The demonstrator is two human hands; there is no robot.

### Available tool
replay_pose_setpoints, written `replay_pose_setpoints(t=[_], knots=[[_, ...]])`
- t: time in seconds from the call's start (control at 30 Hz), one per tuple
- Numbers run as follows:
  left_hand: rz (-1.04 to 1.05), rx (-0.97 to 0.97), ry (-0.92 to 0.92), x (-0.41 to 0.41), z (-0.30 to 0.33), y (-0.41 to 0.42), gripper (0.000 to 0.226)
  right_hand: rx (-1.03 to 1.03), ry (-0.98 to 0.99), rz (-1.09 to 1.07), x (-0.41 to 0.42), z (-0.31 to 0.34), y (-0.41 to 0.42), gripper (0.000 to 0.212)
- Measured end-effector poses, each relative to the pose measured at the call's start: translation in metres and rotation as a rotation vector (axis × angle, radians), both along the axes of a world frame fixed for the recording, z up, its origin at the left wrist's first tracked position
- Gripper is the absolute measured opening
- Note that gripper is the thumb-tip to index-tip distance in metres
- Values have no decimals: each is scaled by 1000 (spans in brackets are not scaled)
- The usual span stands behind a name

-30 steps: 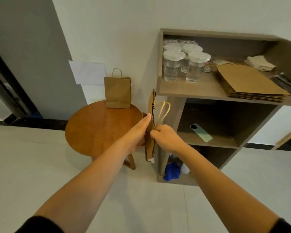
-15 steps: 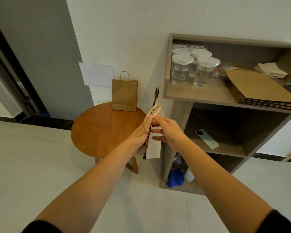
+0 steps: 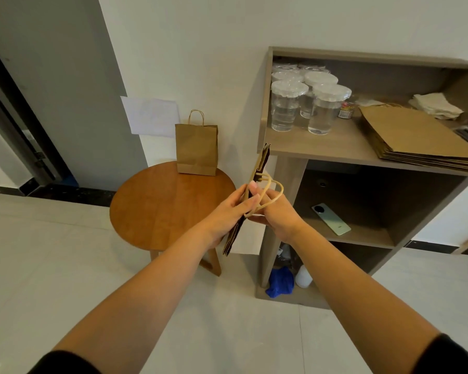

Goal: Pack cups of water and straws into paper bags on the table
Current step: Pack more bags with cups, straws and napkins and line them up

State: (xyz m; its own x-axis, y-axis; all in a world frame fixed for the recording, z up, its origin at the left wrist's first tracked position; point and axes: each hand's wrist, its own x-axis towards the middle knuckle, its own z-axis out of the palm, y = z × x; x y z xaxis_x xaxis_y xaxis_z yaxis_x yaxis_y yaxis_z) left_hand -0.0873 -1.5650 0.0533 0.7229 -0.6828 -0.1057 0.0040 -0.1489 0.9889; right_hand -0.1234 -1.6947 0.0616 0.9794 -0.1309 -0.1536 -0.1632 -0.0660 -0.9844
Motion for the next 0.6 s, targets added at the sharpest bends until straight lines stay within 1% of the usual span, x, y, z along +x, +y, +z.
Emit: replay_pose_setpoints(t=[0.07,0.13,0.17,0.23,0.27,0.33,0.4,0.47,0.53,0.6], knots=[[6,-9,38,-1,-1,0,49,11,14,-7,-1,-4,-1,42],[7,-50,93,-3,-3,0,33,34,31,-41,-2,-6,-1,31],[6,-70,121,-5,-4,-1,30,22,35,-66,-2,-7,0,25],[25,-68,138,-6,-5,-3,24,-88,38,-68,-2,-10,0,21],[63,-22,126,-7,-5,-5,21,-146,32,-49,-3,-11,0,20],[172,161,69,-5,-4,-7,19,-210,61,-16,-5,-14,0,16],[244,378,-46,0,-7,-6,15,-266,87,15,-5,-18,-2,16],[254,552,-149,4,-11,-4,12,-351,109,19,-5,-24,-4,21],[248,659,-212,5,-15,-1,16,-401,148,-7,-5,-29,-6,26],[249,726,-276,6,-21,1,20,-488,166,21,-4,-33,-6,27]])
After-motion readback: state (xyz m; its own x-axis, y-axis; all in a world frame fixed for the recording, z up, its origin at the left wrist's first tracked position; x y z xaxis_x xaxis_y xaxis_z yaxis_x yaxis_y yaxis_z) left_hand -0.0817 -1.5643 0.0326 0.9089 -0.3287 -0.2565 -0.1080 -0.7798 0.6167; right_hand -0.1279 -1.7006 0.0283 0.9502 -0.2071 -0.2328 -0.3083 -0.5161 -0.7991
